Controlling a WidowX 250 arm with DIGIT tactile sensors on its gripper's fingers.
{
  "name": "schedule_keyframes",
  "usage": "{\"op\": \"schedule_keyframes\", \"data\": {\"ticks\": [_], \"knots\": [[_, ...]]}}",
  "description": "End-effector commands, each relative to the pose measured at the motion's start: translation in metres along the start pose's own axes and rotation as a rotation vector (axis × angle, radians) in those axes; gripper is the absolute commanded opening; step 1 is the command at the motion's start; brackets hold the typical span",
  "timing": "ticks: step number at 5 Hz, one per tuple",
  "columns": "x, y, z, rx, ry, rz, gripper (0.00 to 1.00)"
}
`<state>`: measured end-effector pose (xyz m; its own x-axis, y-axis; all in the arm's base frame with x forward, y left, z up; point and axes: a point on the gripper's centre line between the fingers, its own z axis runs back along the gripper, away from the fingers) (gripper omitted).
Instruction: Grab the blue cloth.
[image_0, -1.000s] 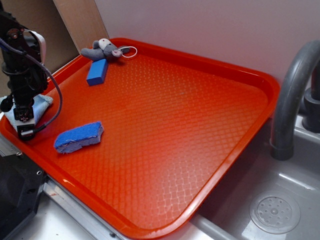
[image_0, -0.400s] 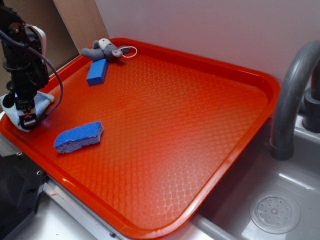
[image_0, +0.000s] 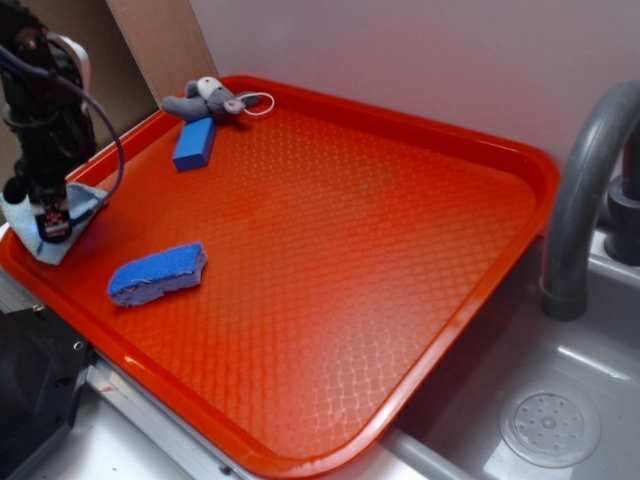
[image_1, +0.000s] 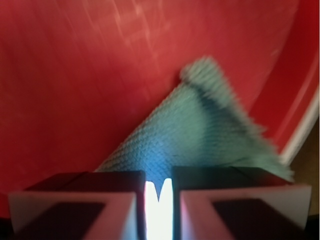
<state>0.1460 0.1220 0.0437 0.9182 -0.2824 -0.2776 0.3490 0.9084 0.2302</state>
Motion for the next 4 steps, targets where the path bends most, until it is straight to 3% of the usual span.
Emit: {"op": "schedule_keyframes", "data": {"ticks": [1, 2, 3, 4], "knots": [[0.0082, 0.0094, 0.0222, 0.034, -0.069, 0.005, 0.00], [0.0122, 0.0055, 0.0301, 0.005, -0.104, -0.002, 1.00], [0.0083, 0.0066, 0.0291, 0.054, -0.111, 0.091, 1.00], [0.0083, 0.0066, 0.0291, 0.054, -0.111, 0.091, 1.00]]}}
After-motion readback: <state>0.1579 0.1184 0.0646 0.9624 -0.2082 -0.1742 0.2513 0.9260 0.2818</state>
